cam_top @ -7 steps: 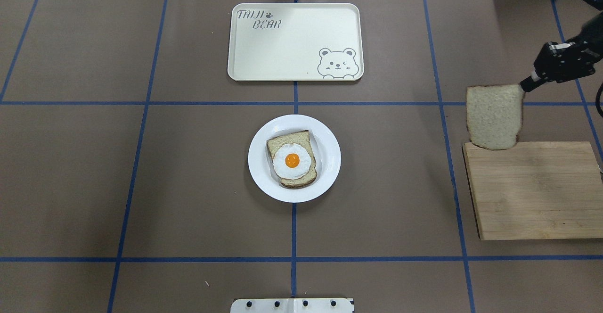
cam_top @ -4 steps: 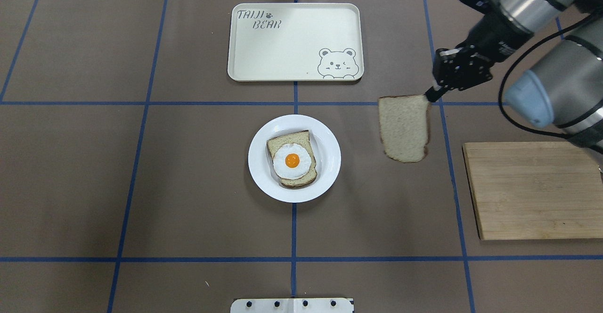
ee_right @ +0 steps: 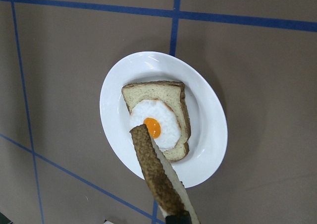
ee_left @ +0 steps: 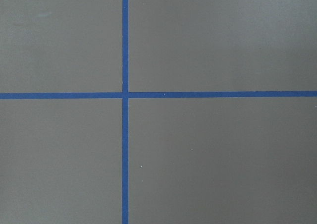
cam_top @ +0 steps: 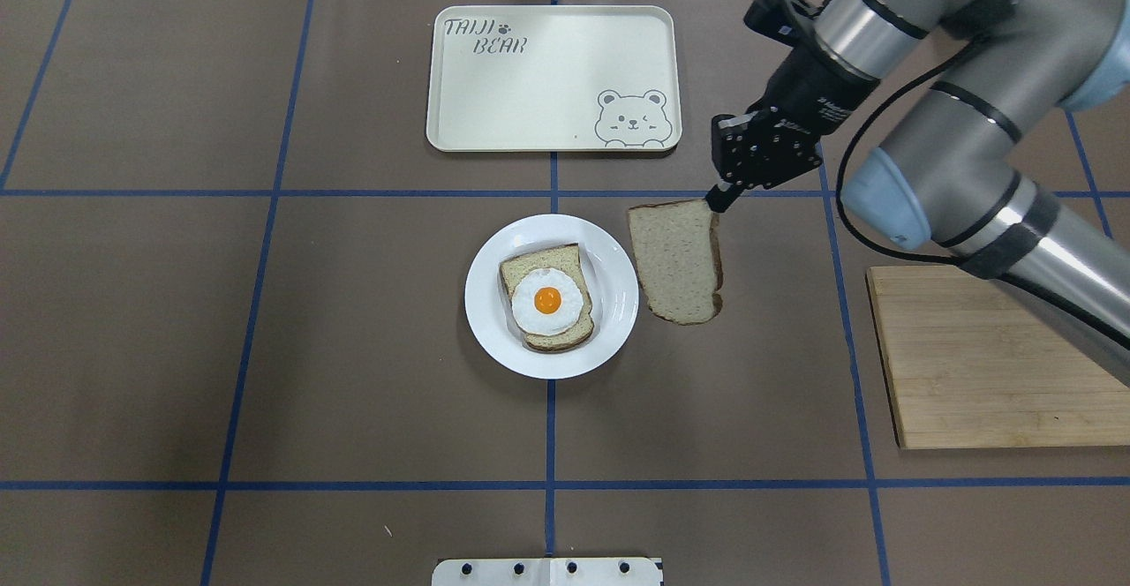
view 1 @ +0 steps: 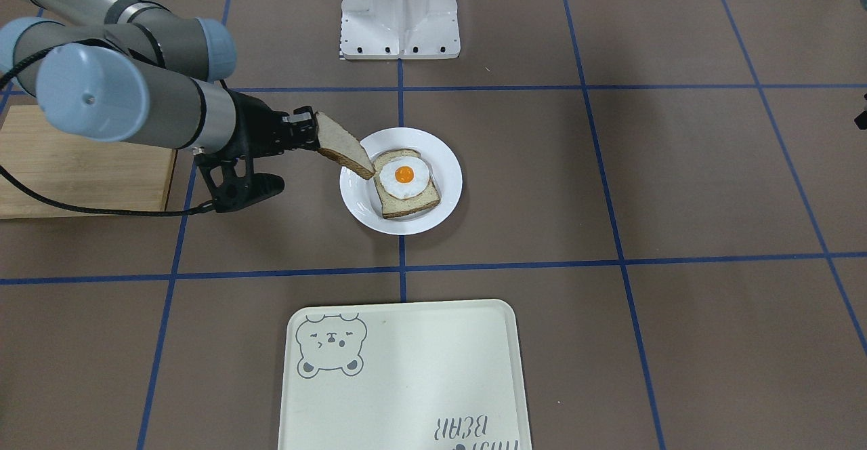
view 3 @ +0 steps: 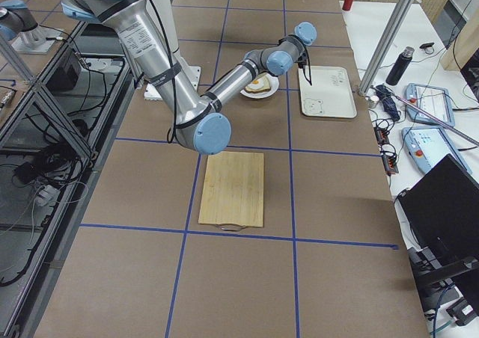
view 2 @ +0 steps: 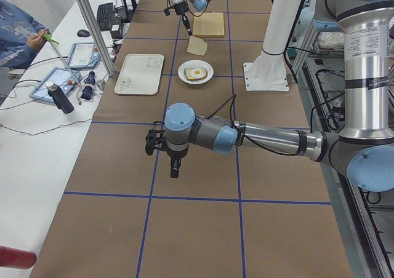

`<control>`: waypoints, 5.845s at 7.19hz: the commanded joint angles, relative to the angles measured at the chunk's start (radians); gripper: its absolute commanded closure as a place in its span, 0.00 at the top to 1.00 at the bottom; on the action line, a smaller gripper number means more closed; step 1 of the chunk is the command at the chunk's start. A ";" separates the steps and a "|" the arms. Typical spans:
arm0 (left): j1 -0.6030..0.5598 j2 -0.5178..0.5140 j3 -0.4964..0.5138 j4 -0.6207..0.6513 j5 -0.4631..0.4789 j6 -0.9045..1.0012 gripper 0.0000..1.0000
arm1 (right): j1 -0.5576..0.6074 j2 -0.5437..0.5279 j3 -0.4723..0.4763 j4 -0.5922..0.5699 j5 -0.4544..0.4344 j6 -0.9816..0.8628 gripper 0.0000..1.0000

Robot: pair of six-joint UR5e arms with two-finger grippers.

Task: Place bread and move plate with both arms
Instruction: 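Lift the bread slice with the right gripper and carry it toward the plate, then lower the bread onto the egg toast and open the right gripper, then raise the right gripper away from the plate while the left arm reaches in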

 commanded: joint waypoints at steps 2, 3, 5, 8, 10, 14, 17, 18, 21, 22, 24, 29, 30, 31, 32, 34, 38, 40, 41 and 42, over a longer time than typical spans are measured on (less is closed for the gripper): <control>0.000 -0.002 0.003 0.000 0.000 0.000 0.98 | -0.044 0.116 -0.126 0.033 -0.001 0.013 0.00; 0.000 -0.002 0.003 0.000 0.000 0.000 0.98 | -0.064 0.137 -0.181 0.077 -0.004 0.012 0.00; 0.000 -0.003 0.001 0.001 0.000 -0.001 0.98 | -0.089 0.139 -0.218 0.114 -0.003 0.012 0.00; 0.000 -0.005 -0.002 0.001 -0.002 -0.003 0.98 | -0.112 0.139 -0.245 0.126 -0.001 0.013 0.00; 0.000 -0.005 -0.006 0.003 -0.002 -0.003 0.98 | -0.115 0.140 -0.252 0.139 0.005 0.013 0.00; 0.000 -0.005 -0.016 0.002 -0.002 -0.017 0.98 | -0.124 0.142 -0.251 0.162 0.021 0.013 0.00; 0.000 -0.005 -0.020 -0.002 -0.002 -0.058 0.98 | -0.124 0.152 -0.251 0.163 0.026 0.013 0.00; 0.000 -0.005 -0.019 -0.002 -0.002 -0.058 0.98 | -0.121 0.157 -0.249 0.163 0.031 0.015 0.00; 0.000 -0.005 -0.017 0.000 -0.002 -0.058 0.98 | -0.121 0.156 -0.260 0.162 0.031 0.013 0.00; 0.000 -0.006 -0.017 0.000 -0.002 -0.058 0.98 | -0.121 0.157 -0.277 0.163 0.031 0.013 0.00; 0.000 -0.008 -0.014 0.000 -0.002 -0.060 0.98 | -0.121 0.162 -0.288 0.163 0.029 0.013 0.00; 0.000 -0.020 -0.006 0.000 -0.002 -0.060 0.98 | -0.121 0.170 -0.346 0.269 -0.059 0.009 0.00; 0.000 -0.025 -0.003 0.000 -0.002 -0.060 0.98 | -0.121 0.162 -0.346 0.271 -0.084 0.009 0.00; 0.000 -0.026 -0.003 0.001 -0.002 -0.061 0.98 | -0.121 0.159 -0.347 0.271 -0.095 0.007 0.00; 0.000 -0.026 -0.008 0.003 -0.002 -0.061 0.98 | -0.121 0.154 -0.347 0.271 -0.113 0.009 0.08; 0.000 -0.026 -0.008 0.006 -0.053 -0.061 0.98 | -0.123 0.154 -0.347 0.271 -0.120 0.009 0.39; 0.002 -0.047 -0.014 -0.002 -0.066 -0.176 0.98 | -0.101 0.139 -0.320 0.275 -0.153 0.092 0.81; 0.020 -0.095 -0.006 -0.041 -0.151 -0.296 0.98 | -0.083 -0.063 -0.080 0.266 -0.362 0.151 0.99; 0.070 -0.136 -0.006 -0.048 -0.179 -0.354 0.98 | -0.031 -0.114 -0.068 0.264 -0.376 0.148 0.99; 0.142 -0.203 -0.011 -0.061 -0.179 -0.464 0.98 | 0.032 -0.167 -0.044 0.264 -0.379 0.136 0.99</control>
